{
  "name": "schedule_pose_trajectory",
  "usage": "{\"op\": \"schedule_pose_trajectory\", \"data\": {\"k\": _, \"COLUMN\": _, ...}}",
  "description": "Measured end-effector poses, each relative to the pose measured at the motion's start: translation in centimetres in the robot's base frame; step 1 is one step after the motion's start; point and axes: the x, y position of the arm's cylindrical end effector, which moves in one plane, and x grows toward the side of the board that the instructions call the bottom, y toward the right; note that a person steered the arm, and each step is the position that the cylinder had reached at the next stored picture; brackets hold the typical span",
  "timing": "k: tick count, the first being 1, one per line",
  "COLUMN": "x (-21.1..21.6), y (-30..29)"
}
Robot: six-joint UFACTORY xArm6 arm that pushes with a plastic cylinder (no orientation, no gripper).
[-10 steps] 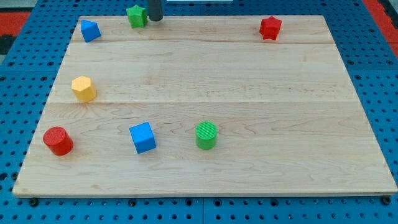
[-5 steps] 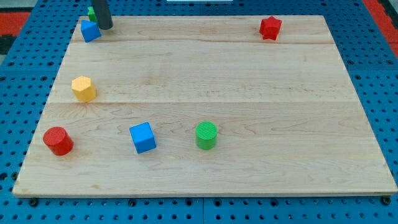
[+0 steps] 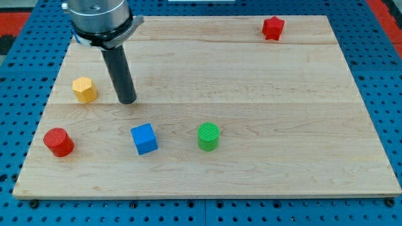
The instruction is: Move the green star blue triangle and the yellow hexagon to the top left of the board
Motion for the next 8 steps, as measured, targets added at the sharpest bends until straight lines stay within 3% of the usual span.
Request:
{"op": "schedule_pose_trajectory", "data": {"k": 2, "x": -1.2, "y": -9.6}}
{"op": "schedule_pose_trajectory", "data": {"k": 3, "x": -2.0, "y": -11.3}}
{"op": "schedule_pose_trajectory", "data": {"k": 4, "x": 0.0, "y": -12.0}}
{"op": "schedule_pose_trajectory", "data": {"k": 6, "x": -4.6, "y": -9.7}}
{"op": "schedule_pose_trajectory", "data": {"k": 7, "x": -3.0, "y": 0.8}}
{"op": "schedule_pose_trajectory", "data": {"k": 8, "x": -4.5, "y": 14.8}}
